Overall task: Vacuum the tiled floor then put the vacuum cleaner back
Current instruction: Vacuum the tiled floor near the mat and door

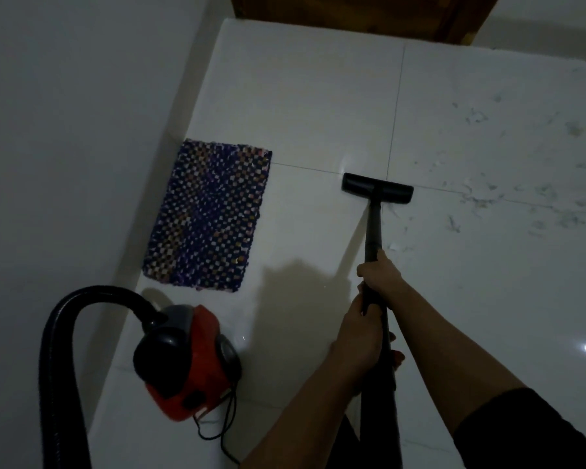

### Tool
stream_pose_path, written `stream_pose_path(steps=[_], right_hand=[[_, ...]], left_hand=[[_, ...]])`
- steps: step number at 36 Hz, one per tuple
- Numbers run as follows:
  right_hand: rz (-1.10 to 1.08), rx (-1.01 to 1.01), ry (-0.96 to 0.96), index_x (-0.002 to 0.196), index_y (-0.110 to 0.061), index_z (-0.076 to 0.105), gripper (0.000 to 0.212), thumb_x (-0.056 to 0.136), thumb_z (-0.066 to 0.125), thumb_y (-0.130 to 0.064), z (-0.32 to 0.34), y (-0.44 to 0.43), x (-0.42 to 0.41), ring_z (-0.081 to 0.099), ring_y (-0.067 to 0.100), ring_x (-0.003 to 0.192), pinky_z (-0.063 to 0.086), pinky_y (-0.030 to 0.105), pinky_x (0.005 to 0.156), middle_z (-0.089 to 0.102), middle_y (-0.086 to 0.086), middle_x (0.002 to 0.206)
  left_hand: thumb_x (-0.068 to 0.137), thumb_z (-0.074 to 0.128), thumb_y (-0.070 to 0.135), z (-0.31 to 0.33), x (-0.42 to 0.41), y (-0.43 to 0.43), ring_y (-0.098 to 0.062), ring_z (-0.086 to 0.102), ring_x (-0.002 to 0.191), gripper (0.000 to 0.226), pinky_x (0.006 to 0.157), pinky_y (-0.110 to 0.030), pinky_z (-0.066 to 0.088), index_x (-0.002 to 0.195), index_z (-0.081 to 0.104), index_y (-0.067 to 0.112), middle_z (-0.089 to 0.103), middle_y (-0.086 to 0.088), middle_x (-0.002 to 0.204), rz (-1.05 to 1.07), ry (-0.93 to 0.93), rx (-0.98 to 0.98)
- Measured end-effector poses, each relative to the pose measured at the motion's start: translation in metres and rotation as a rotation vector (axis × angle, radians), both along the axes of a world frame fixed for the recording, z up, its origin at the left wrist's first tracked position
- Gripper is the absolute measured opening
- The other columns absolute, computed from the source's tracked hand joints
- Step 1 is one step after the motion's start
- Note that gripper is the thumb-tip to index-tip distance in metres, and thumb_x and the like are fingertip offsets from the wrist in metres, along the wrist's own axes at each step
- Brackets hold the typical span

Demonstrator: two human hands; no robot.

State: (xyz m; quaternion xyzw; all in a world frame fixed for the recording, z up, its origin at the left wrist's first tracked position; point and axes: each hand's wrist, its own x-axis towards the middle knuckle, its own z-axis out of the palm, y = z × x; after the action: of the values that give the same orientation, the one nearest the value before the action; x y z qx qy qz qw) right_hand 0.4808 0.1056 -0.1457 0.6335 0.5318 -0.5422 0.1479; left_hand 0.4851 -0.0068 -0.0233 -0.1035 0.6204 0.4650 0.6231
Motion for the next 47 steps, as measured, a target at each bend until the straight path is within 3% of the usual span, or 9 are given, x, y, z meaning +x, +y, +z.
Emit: stream_pose_path(steps=[11,15,20,23,29,34,38,41,47], right_hand=[[-0.069,0.010,0.007,0.153,-0.021,0.017,0.071,0.091,0.047,-0.002,0.005,-0.074,0.064,0.052,0.023,0.058,0.041,0.028,0.043,0.051,0.027,0.120],[-0.095,0.005,0.006,0.152,-0.023,0.018,0.071,0.091,0.047,-0.002,0.011,-0.099,0.089,0.052,0.023,0.059,0.040,0.026,0.043,0.049,0.024,0.117],[-0.122,0.003,0.000,0.153,-0.024,0.016,0.073,0.091,0.047,-0.002,0.016,-0.127,0.117,0.055,0.030,0.073,0.042,0.028,0.046,0.049,0.028,0.127],[-0.135,0.001,-0.018,0.153,-0.026,0.016,0.073,0.091,0.046,-0.002,0.020,-0.142,0.132,0.053,0.025,0.063,0.040,0.026,0.042,0.049,0.028,0.127],[-0.140,0.000,-0.044,0.153,-0.025,0.012,0.075,0.091,0.046,-0.003,0.024,-0.167,0.156,0.052,0.025,0.059,0.046,0.031,0.048,0.050,0.024,0.104],[-0.123,-0.024,-0.043,0.153,-0.026,0.012,0.075,0.091,0.047,-0.004,0.029,-0.189,0.170,0.054,0.027,0.063,0.046,0.031,0.049,0.053,0.029,0.120],[-0.099,-0.045,-0.038,0.154,-0.024,0.011,0.075,0.091,0.047,-0.005,0.031,-0.203,0.179,0.057,0.029,0.068,0.051,0.034,0.055,0.054,0.029,0.121],[-0.112,-0.069,-0.033,0.153,-0.024,0.014,0.073,0.092,0.046,-0.004,0.030,-0.210,0.183,0.053,0.023,0.057,0.043,0.028,0.044,0.052,0.029,0.121],[-0.168,-0.121,0.008,0.151,-0.026,0.019,0.071,0.091,0.048,-0.002,0.023,-0.208,0.181,0.052,0.022,0.054,0.041,0.025,0.040,0.053,0.026,0.116]], left_hand=[[0.098,0.034,0.033,0.000,0.055,-0.080,-0.017,0.057,0.057,0.036,0.054,-0.029,0.052,0.132,0.046,0.028,0.057,-0.012,0.088,-0.103,0.006,-0.013],[0.099,0.032,0.031,0.005,0.075,-0.105,-0.018,0.056,0.066,0.039,0.047,-0.024,0.052,0.137,0.042,0.026,0.055,-0.021,0.109,-0.143,0.005,-0.005],[0.100,0.029,0.030,0.011,0.100,-0.132,-0.020,0.053,0.057,0.037,0.040,-0.021,0.047,0.133,0.045,0.022,0.054,-0.017,0.090,-0.179,0.018,0.016],[0.101,0.028,0.030,0.016,0.112,-0.144,-0.020,0.052,0.063,0.038,0.040,-0.019,0.045,0.135,0.044,0.022,0.052,-0.015,0.087,-0.184,0.014,0.016],[0.101,0.028,0.028,0.025,0.133,-0.166,-0.018,0.050,0.059,0.037,0.038,-0.016,0.044,0.132,0.045,0.016,0.052,-0.014,0.084,-0.202,0.015,-0.007],[0.100,0.029,0.023,0.027,0.149,-0.184,-0.021,0.049,0.055,0.038,0.039,-0.021,0.044,0.133,0.043,0.013,0.051,-0.017,0.086,-0.198,0.016,-0.014],[0.101,0.028,0.021,0.027,0.157,-0.195,-0.019,0.048,0.053,0.037,0.035,-0.016,0.041,0.133,0.044,0.011,0.051,-0.015,0.084,-0.188,0.030,-0.024],[0.102,0.027,0.019,0.027,0.161,-0.199,-0.016,0.048,0.056,0.036,0.033,-0.014,0.040,0.131,0.047,0.016,0.050,-0.012,0.081,-0.185,0.038,-0.031],[0.102,0.028,0.023,0.020,0.160,-0.196,-0.014,0.051,0.061,0.039,0.035,-0.012,0.040,0.138,0.043,0.019,0.054,-0.010,0.087,-0.206,0.055,-0.061]])
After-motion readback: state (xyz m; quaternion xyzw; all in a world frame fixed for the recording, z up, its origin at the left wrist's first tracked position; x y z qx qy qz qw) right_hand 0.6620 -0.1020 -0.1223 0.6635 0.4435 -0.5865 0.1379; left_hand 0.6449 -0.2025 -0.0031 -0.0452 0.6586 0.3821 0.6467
